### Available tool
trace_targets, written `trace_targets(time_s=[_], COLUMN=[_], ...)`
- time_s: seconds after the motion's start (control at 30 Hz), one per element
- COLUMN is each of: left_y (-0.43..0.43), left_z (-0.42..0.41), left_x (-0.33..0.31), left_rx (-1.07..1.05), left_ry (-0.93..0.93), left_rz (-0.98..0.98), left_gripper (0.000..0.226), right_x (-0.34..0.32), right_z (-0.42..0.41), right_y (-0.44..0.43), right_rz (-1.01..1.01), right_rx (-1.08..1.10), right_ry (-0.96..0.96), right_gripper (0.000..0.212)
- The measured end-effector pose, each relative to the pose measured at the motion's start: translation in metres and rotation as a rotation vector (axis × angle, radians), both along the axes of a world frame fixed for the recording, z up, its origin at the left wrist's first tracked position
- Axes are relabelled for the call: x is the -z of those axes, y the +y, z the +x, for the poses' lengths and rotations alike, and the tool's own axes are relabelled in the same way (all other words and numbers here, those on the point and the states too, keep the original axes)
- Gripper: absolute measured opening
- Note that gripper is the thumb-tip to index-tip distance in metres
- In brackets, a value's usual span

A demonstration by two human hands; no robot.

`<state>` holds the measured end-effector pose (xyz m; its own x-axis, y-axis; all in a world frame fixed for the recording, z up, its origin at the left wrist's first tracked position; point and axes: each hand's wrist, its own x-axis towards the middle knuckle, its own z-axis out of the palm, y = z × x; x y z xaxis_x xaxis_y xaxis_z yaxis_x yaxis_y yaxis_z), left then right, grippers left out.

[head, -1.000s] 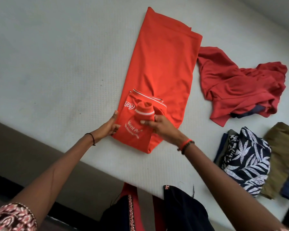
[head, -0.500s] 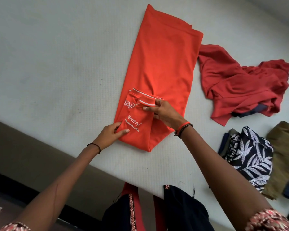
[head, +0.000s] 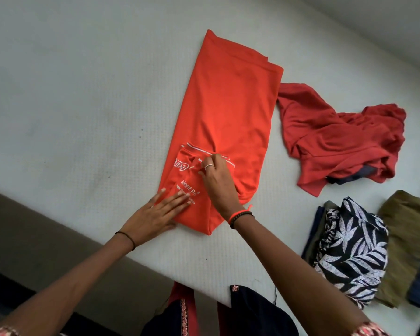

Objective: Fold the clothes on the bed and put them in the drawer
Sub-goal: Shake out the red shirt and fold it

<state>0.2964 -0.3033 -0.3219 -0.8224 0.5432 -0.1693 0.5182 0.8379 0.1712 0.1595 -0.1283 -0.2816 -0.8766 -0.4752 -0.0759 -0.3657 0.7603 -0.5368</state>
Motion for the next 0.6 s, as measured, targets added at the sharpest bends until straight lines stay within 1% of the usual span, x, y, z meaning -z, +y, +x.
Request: trace_targets(time_s=[0.07,0.17,0.23,0.27,0.33,0.37,0.4,0.43,0.53,0.6], left_y=[0.0,0.001,-0.003,-0.006,-0.013,-0.017,-0.02,-0.021,-0.02,-0.015], left_z=[-0.008,-0.023,-0.025,-0.025,-0.025,-0.029,-0.036,-0.046,-0.081,-0.102], left_x=[0.001,-0.001,-0.001,-0.003,-0.012,-0.021,-0.031,-0.04,-0.057,-0.053], left_rx=[0.037,0.066,0.11,0.152,0.215,0.212,0.178,0.122,-0.009,0.039], left_ry=[0.035,0.109,0.134,0.125,0.071,0.062,0.076,0.099,0.107,0.051], left_rz=[-0.043,-0.05,-0.048,-0.037,0.035,0.095,0.158,0.206,0.205,0.144], left_gripper=[0.065,0.061,0.056,0.054,0.051,0.047,0.041,0.041,0.06,0.069], right_x=[0.003,0.013,0.015,0.016,0.021,0.023,0.023,0.024,0.02,0.018], right_z=[0.004,0.021,0.028,0.029,0.023,0.019,0.016,0.013,0.014,0.019], right_y=[0.0,0.002,0.006,0.01,0.016,0.017,0.017,0.017,0.018,0.023], right_rz=[0.003,0.169,0.227,0.225,0.214,0.215,0.214,0.211,0.184,0.178], right_rx=[-0.035,-0.167,-0.202,-0.217,-0.246,-0.254,-0.263,-0.269,-0.277,-0.272], right_ry=[-0.003,0.068,0.017,-0.01,-0.065,-0.089,-0.108,-0.121,-0.144,-0.113], right_gripper=[0.028,0.051,0.073,0.081,0.092,0.094,0.094,0.092,0.084,0.08])
